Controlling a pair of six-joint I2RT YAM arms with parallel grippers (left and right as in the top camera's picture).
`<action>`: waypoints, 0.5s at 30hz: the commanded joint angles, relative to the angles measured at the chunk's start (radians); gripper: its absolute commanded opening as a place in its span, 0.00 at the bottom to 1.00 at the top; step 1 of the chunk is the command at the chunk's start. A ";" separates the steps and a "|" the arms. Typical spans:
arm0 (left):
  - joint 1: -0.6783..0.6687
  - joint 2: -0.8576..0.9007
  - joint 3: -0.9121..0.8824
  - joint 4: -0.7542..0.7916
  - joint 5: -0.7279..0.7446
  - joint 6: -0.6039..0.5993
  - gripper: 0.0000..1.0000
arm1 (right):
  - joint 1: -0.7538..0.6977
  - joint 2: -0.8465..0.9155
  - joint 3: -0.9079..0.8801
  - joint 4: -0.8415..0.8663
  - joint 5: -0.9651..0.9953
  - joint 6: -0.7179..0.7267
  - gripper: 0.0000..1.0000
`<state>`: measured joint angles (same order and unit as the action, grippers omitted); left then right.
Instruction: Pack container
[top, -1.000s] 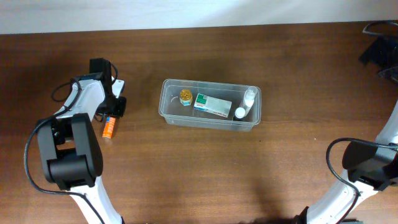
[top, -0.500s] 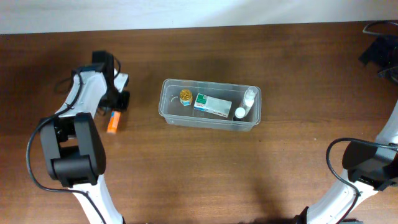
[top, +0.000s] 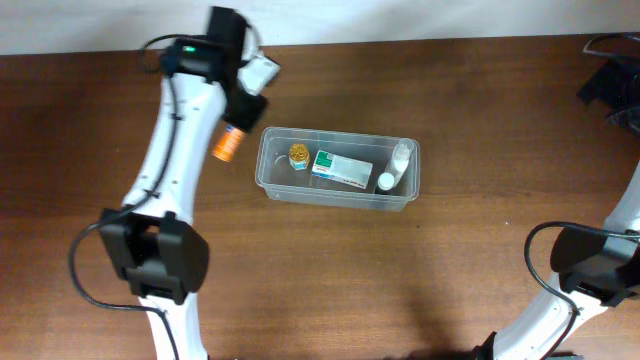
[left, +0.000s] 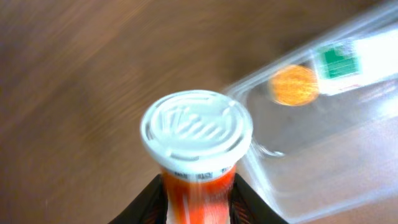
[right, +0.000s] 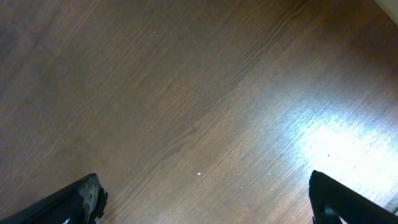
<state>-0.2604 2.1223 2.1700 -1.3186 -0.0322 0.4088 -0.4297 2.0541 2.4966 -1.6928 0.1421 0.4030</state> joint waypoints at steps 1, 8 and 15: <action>-0.080 -0.011 0.016 -0.041 0.019 0.130 0.33 | -0.003 -0.019 0.013 -0.005 0.016 -0.006 0.98; -0.205 -0.011 0.007 -0.081 0.078 0.237 0.32 | -0.003 -0.019 0.013 -0.005 0.016 -0.006 0.98; -0.216 -0.011 0.006 -0.055 0.067 0.235 0.32 | -0.003 -0.019 0.013 -0.005 0.016 -0.006 0.98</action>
<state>-0.4889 2.1223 2.1712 -1.3834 0.0235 0.6136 -0.4297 2.0541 2.4966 -1.6928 0.1421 0.4034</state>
